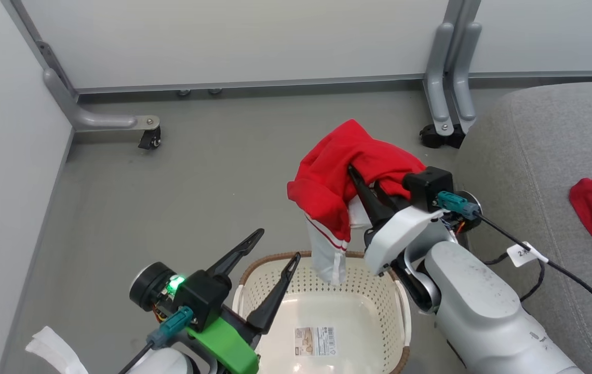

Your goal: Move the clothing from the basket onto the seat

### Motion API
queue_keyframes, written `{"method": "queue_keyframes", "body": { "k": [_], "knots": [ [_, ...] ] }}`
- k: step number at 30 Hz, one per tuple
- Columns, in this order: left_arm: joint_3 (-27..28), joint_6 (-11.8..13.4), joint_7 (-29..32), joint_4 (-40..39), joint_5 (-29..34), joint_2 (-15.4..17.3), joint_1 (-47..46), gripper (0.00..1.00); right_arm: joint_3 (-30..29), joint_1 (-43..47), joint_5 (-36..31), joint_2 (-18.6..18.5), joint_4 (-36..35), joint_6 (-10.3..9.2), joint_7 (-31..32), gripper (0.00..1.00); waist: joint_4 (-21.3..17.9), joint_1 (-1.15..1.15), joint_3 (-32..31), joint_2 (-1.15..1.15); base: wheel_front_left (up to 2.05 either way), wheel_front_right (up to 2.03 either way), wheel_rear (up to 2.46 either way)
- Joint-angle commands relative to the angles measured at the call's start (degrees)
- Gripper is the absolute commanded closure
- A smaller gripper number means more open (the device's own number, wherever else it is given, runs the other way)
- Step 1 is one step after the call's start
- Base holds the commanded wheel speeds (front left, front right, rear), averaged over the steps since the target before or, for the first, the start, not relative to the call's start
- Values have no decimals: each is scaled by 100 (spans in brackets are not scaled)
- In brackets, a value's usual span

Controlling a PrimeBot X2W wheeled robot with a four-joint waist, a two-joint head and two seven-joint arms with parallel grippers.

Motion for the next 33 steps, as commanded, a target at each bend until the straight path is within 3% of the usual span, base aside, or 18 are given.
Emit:
{"method": "queue_keyframes", "body": {
  "k": [1,10,25,33],
  "knots": [
    [-36,-21,11,33,18,38,88,0,-133,110,-91,-42,-67,-1,-18,100,-137,0,-35,0,0,0,0],
    [-127,-52,-32,55,42,102,125,0,-892,608,-411,-154,-538,0,245,100,-835,0,-38,0,0,0,0],
    [-296,-112,208,-259,135,218,-49,0,-1976,1253,-853,-217,-1464,0,674,100,-2428,0,258,0,0,0,0],
    [-379,-152,364,-412,179,276,-157,0,-2438,1435,-940,-148,-1836,0,777,100,-2993,0,538,0,0,0,0]
  ]
}}
